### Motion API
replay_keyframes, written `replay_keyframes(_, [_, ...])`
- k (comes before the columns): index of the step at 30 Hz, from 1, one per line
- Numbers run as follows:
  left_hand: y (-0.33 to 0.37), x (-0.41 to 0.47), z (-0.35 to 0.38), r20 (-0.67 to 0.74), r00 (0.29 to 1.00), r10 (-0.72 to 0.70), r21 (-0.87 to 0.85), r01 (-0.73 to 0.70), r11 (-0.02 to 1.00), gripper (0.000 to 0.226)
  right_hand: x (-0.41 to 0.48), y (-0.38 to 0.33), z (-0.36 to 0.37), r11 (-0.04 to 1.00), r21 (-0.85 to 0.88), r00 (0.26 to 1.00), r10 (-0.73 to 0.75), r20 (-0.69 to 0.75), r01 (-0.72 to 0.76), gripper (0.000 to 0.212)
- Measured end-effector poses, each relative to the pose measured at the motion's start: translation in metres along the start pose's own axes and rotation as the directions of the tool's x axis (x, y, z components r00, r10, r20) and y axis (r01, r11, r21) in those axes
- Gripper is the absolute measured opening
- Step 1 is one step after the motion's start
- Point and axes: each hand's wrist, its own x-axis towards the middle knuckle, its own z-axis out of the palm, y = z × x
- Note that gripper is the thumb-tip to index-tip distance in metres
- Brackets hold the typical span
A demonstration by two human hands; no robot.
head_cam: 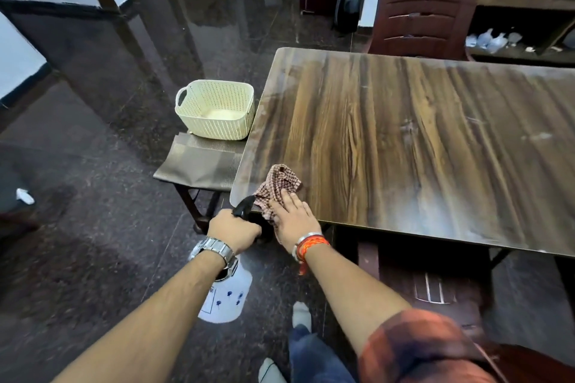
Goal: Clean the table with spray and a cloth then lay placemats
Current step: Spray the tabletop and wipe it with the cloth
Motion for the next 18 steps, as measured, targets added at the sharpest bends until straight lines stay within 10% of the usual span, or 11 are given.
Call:
replay_keyframes(4, [0.004,0.03,-0.015,-0.021,0.999,-0.032,-0.029,0.032,0.999,0.019,0.006,0.036,-0.009,0.987,0.02,0.972,0.163,-0.168,-0.162,0.045])
replay_keyframes(9, [0.016,0.075,-0.03,-0.031,0.999,-0.033,0.008,0.034,0.999,0.016,0.033,0.03,-0.01,0.798,0.27,0.72,0.602,-0.344,-0.539,0.052])
replay_keyframes(13, [0.039,0.115,-0.043,0.0,1.0,-0.009,0.005,0.009,1.0,0.015,0.055,-0.025,0.014,0.984,0.056,0.928,0.181,-0.327,-0.172,0.043])
replay_keyframes(18, [0.071,0.157,-0.059,0.012,1.0,0.008,0.028,-0.009,1.0,0.015,0.096,-0.05,0.025,0.999,0.03,0.958,0.03,-0.285,-0.022,0.038])
